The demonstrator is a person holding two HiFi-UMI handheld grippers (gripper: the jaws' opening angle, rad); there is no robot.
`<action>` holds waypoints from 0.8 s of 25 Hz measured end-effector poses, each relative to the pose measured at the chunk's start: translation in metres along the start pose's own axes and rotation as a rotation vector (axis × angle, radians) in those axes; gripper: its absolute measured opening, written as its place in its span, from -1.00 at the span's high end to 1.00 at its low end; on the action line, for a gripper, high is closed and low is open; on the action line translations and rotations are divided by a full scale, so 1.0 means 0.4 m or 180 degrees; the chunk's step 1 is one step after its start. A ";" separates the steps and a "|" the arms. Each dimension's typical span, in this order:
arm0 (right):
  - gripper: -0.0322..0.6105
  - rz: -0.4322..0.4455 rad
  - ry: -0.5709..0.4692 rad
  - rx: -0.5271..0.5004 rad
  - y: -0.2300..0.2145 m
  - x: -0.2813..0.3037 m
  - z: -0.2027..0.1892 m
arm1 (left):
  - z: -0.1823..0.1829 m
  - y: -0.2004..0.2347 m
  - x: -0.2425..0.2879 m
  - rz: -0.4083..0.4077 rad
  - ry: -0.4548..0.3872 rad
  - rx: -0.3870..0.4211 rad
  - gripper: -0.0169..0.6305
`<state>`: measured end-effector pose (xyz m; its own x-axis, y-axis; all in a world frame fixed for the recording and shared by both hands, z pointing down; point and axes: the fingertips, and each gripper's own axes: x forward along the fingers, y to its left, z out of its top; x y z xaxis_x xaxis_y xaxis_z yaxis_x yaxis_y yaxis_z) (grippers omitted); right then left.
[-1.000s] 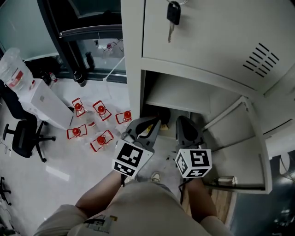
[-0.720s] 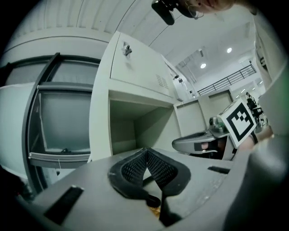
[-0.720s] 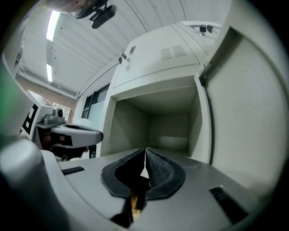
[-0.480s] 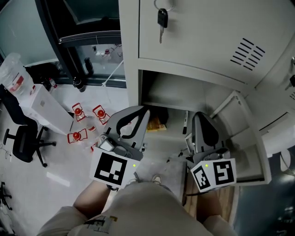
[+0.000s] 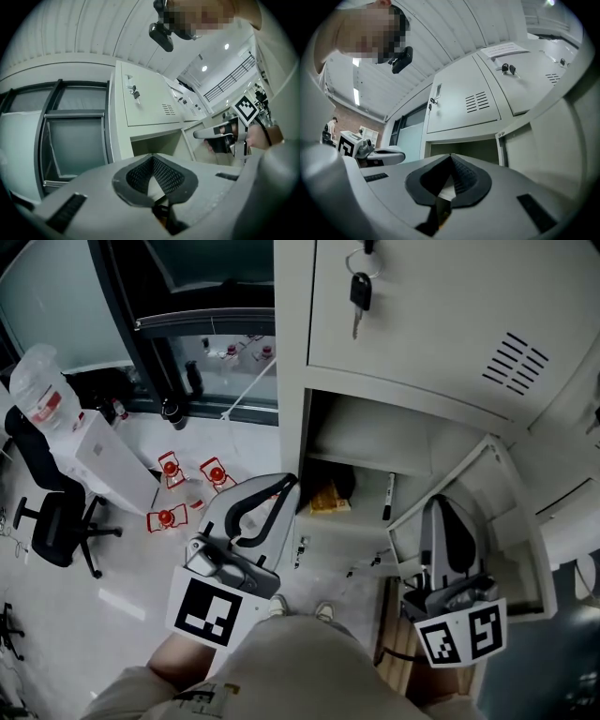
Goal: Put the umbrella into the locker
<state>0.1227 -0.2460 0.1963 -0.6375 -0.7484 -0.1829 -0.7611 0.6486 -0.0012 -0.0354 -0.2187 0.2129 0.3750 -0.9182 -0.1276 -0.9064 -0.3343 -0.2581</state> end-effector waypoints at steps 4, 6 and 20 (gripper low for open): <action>0.88 0.0033 -0.0019 0.0028 0.012 -0.019 0.000 | -0.013 0.000 -0.023 0.0002 -0.0017 -0.0025 0.92; 0.88 -0.0008 0.0008 -0.0056 0.013 -0.024 -0.009 | -0.019 -0.003 -0.032 -0.0030 -0.0040 -0.0061 0.92; 0.88 0.0112 0.0337 -0.0222 0.068 -0.020 -0.133 | -0.149 -0.014 -0.057 -0.0054 0.0234 -0.0169 0.92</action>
<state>0.1007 -0.2299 0.2501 -0.6701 -0.7383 -0.0767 -0.7422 0.6662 0.0725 -0.0504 -0.2084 0.2742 0.3769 -0.9248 -0.0523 -0.9098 -0.3590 -0.2081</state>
